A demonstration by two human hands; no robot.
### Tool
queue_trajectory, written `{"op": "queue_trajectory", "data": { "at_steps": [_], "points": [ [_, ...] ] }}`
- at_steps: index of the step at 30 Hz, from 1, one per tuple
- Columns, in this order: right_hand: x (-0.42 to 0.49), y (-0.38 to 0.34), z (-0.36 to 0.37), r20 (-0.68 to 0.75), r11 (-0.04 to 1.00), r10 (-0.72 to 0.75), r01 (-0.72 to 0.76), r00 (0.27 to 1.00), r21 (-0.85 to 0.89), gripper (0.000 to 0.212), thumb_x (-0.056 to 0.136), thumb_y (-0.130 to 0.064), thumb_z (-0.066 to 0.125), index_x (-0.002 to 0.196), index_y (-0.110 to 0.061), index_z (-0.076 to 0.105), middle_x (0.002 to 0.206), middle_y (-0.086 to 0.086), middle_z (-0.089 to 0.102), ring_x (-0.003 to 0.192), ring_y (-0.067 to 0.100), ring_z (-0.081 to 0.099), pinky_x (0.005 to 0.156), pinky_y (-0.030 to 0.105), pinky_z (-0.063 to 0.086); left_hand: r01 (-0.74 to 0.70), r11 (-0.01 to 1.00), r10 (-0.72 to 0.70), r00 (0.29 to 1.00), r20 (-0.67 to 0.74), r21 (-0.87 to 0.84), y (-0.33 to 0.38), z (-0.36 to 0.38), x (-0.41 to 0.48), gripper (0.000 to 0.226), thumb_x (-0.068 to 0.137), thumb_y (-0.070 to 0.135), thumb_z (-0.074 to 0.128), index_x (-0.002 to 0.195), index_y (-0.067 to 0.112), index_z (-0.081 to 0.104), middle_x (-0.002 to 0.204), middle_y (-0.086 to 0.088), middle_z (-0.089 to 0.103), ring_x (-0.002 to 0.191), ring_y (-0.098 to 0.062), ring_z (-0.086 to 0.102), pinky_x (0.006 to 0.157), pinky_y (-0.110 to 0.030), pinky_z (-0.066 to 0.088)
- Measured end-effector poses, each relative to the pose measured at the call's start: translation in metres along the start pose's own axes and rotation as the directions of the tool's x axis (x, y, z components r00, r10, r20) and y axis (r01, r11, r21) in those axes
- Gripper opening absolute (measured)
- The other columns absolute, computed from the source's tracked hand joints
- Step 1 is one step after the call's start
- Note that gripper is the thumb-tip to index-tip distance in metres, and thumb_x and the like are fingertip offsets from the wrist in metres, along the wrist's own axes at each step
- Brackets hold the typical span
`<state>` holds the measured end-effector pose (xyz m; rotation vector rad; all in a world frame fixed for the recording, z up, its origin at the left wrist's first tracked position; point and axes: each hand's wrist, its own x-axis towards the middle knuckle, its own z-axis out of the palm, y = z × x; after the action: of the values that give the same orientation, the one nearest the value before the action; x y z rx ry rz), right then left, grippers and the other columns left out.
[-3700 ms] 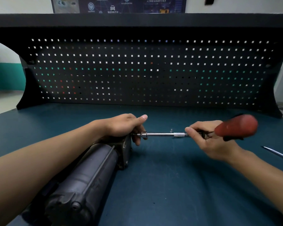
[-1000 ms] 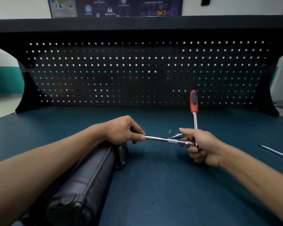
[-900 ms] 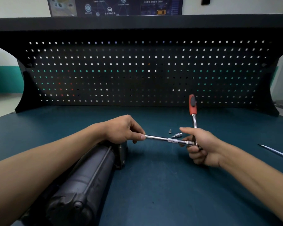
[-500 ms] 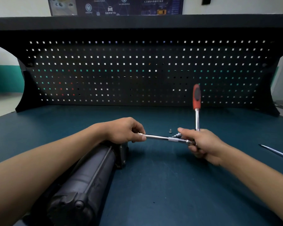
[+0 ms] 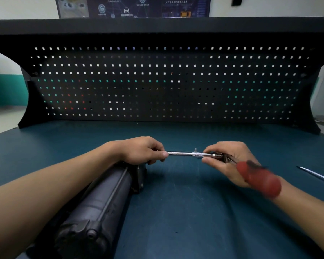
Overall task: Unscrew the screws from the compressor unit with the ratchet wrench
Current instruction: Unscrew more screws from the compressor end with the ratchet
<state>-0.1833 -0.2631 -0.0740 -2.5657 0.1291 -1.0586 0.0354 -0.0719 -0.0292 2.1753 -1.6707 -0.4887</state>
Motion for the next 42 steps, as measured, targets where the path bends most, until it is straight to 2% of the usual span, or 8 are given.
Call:
{"op": "queue_trajectory", "data": {
  "at_steps": [5,12,17,22,26,31,37,42],
  "points": [
    [0.004,-0.001,0.001,-0.071,0.997,-0.072,0.072,0.995,-0.013,0.012,0.078,-0.019,0.085,0.088,-0.021,0.079,0.068,-0.009,0.064,0.065,0.009,0.060,0.060,0.017,0.043,0.008,1.000,-0.008,1.000,0.010,0.026,0.001,-0.002,-0.001,0.037,0.100,0.054,0.044,0.092,0.027,0.068,0.063,0.013,0.051,0.055,-0.005,0.043,0.057,-0.018,0.039],
    [0.008,-0.006,-0.003,0.135,0.922,0.290,-0.314,0.948,0.226,0.016,0.082,-0.038,0.078,0.076,-0.023,0.078,0.057,-0.016,0.062,0.052,0.000,0.052,0.053,0.010,0.037,-0.004,0.999,0.003,0.999,0.039,0.032,-0.001,-0.005,0.002,0.038,0.099,0.053,0.047,0.081,0.024,0.062,0.057,0.015,0.049,0.054,-0.009,0.039,0.056,-0.025,0.036],
    [0.010,-0.013,-0.004,0.301,0.696,0.543,-0.621,0.784,0.361,0.052,0.063,-0.062,0.074,0.073,-0.011,0.073,0.053,0.003,0.047,0.045,0.014,0.032,0.041,0.022,0.026,-0.011,1.000,0.010,0.999,0.048,0.027,-0.003,-0.004,0.003,0.037,0.099,0.053,0.049,0.080,0.024,0.063,0.058,0.015,0.049,0.056,-0.010,0.039,0.059,-0.029,0.036],
    [0.013,-0.015,-0.001,0.446,0.347,0.677,-0.788,0.585,0.508,0.048,0.083,-0.058,0.067,0.088,-0.010,0.067,0.046,0.001,0.039,0.035,0.011,0.022,0.037,0.021,0.017,-0.013,0.999,0.011,0.999,0.047,0.038,-0.002,-0.004,0.003,0.036,0.099,0.053,0.049,0.080,0.025,0.063,0.059,0.015,0.050,0.056,-0.010,0.040,0.059,-0.027,0.037],
    [0.013,-0.014,0.002,0.554,0.156,0.660,-0.814,0.508,0.560,0.038,0.092,-0.048,0.059,0.074,-0.015,0.061,0.044,0.000,0.033,0.032,0.009,0.019,0.036,0.019,0.016,-0.011,0.999,0.010,0.999,0.049,0.037,-0.004,-0.004,0.003,0.036,0.099,0.053,0.049,0.080,0.025,0.064,0.061,0.014,0.051,0.057,-0.011,0.040,0.059,-0.028,0.037],
    [0.009,-0.009,0.003,0.420,0.403,0.658,-0.764,0.624,0.503,0.046,0.091,-0.048,0.063,0.096,-0.003,0.070,0.047,0.005,0.045,0.034,0.011,0.030,0.036,0.022,0.024,-0.015,0.999,0.013,0.999,0.031,0.048,-0.005,-0.003,0.004,0.033,0.098,0.052,0.052,0.083,0.025,0.065,0.064,0.014,0.053,0.059,-0.009,0.044,0.061,-0.026,0.039],
    [0.003,-0.013,-0.001,0.170,0.798,0.393,-0.427,0.904,0.426,0.039,0.071,-0.053,0.072,0.077,-0.015,0.074,0.050,0.004,0.055,0.045,0.013,0.049,0.045,0.019,0.038,0.009,0.999,-0.010,1.000,0.020,0.036,-0.003,0.000,0.001,0.038,0.098,0.057,0.048,0.087,0.027,0.069,0.063,0.013,0.052,0.056,-0.007,0.044,0.055,-0.020,0.038],
    [0.003,-0.014,0.000,0.084,0.868,0.220,-0.234,0.972,0.438,0.024,0.072,-0.040,0.076,0.075,-0.016,0.075,0.052,-0.002,0.049,0.049,0.012,0.040,0.050,0.023,0.034,0.029,0.999,-0.029,0.999,0.028,-0.014,0.001,-0.002,-0.003,0.049,0.099,0.058,0.041,0.091,0.021,0.070,0.065,0.007,0.048,0.056,-0.011,0.039,0.053,-0.019,0.036]
  ]
}}
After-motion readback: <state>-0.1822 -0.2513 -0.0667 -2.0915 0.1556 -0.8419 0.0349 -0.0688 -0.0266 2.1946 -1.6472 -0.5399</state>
